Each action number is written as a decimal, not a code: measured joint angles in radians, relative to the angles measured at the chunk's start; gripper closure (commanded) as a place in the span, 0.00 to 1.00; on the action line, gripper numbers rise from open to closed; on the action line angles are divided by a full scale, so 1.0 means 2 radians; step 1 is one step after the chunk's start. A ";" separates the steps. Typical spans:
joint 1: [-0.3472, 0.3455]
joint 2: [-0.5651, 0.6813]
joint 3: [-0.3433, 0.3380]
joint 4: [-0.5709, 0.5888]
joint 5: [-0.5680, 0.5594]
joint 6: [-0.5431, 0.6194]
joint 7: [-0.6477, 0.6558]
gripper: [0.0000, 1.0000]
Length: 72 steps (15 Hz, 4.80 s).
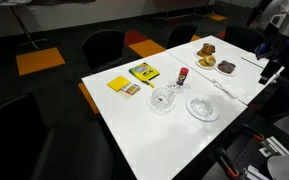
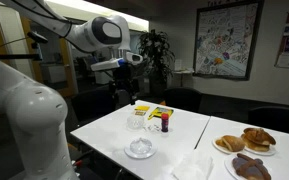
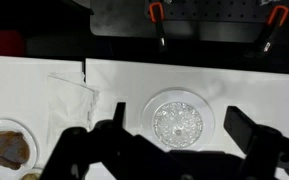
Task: Cover the glass jar with the glass lid
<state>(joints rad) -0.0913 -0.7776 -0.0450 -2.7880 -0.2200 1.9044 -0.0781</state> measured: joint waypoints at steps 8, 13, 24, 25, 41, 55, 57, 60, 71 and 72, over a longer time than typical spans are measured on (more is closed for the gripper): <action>0.000 0.000 -0.001 0.000 0.000 0.000 0.000 0.00; 0.000 0.032 -0.047 0.000 -0.025 0.063 -0.056 0.00; 0.045 0.212 -0.142 -0.001 0.012 0.338 -0.319 0.00; 0.059 0.227 -0.144 -0.001 0.036 0.351 -0.349 0.00; 0.050 0.415 -0.081 -0.001 0.005 0.456 -0.428 0.00; -0.020 0.450 0.007 0.003 0.061 0.543 -0.471 0.00; -0.021 0.450 0.007 0.004 0.060 0.543 -0.470 0.00; -0.023 0.450 0.014 0.006 0.071 0.545 -0.470 0.00; -0.026 0.456 0.047 0.008 0.137 0.548 -0.458 0.00; -0.026 0.459 0.047 0.008 0.137 0.548 -0.454 0.00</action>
<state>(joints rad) -0.1439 0.1407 0.0482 -2.7729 0.0538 3.0014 -0.9857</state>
